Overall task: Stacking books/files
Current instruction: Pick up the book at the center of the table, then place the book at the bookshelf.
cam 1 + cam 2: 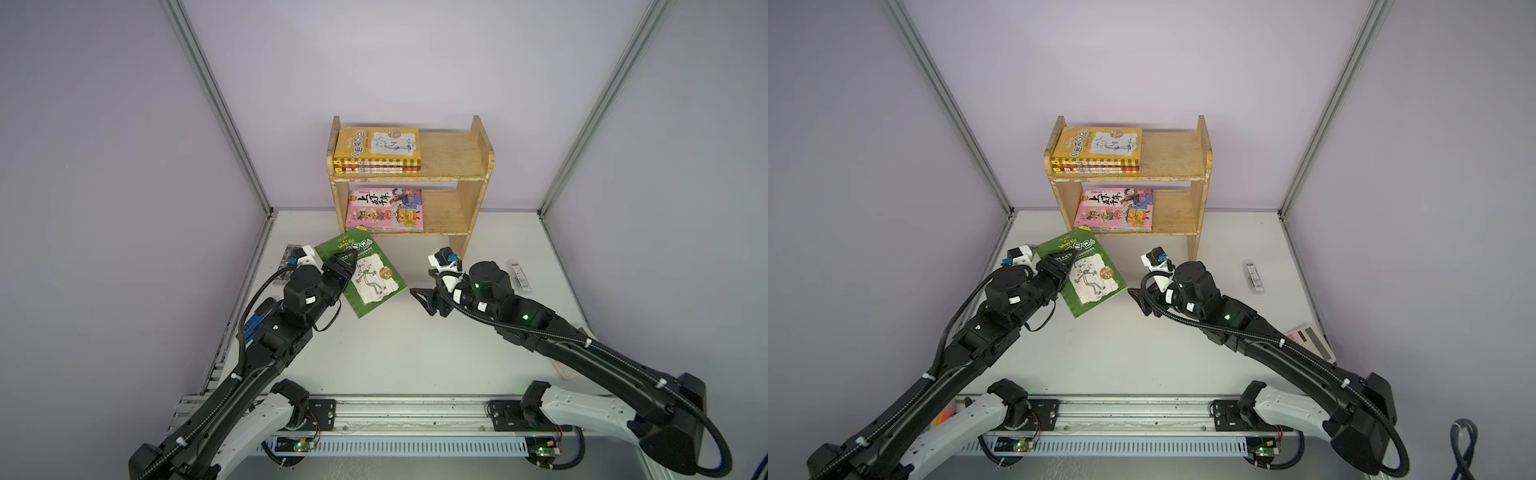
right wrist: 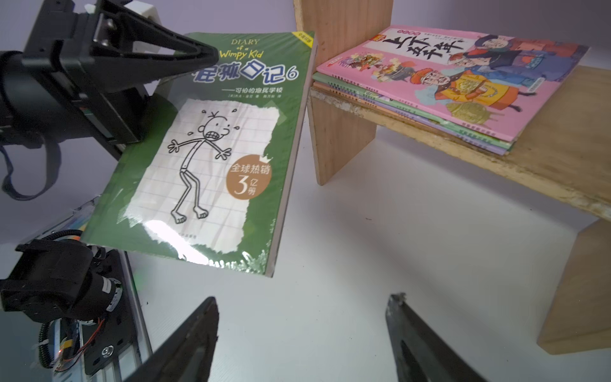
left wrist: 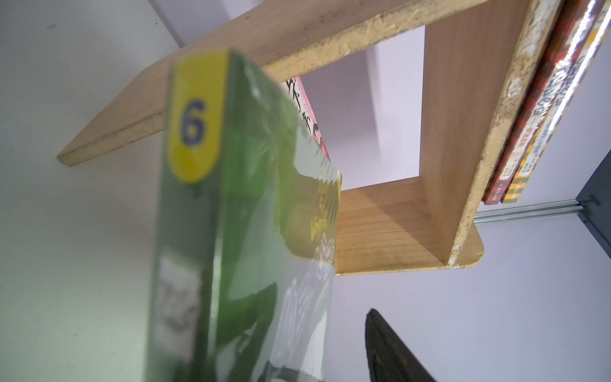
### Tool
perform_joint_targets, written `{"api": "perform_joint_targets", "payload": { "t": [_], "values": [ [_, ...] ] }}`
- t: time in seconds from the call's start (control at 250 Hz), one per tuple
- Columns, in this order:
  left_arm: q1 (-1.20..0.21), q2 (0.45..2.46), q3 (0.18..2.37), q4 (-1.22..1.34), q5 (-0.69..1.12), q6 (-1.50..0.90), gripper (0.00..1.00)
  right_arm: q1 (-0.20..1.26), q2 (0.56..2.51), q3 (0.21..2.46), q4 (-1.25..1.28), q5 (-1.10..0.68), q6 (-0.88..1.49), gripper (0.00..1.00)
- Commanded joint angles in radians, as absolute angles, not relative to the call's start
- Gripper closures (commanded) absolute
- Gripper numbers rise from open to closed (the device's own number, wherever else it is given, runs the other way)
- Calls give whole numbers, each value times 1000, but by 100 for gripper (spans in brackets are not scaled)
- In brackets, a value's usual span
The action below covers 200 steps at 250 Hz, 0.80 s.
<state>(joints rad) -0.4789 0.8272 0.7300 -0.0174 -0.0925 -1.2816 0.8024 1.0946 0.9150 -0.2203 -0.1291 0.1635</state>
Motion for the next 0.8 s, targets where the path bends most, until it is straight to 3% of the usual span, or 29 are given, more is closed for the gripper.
{"api": "perform_joint_targets", "payload": {
  "t": [0.0,0.108,0.444,0.796],
  "values": [
    [-485,862,748,136,-159,-1329,100,801,1090,897,-185,-183,263,17],
    [-500,914,761,190,-191,-1346,100,799,1081,849,-89,-194,382,8],
    [-546,1103,861,319,-278,-1359,100,784,1168,896,-17,-272,633,8],
    [-577,1313,1011,383,-338,-1347,100,748,1293,995,65,-290,679,11]
  ]
}}
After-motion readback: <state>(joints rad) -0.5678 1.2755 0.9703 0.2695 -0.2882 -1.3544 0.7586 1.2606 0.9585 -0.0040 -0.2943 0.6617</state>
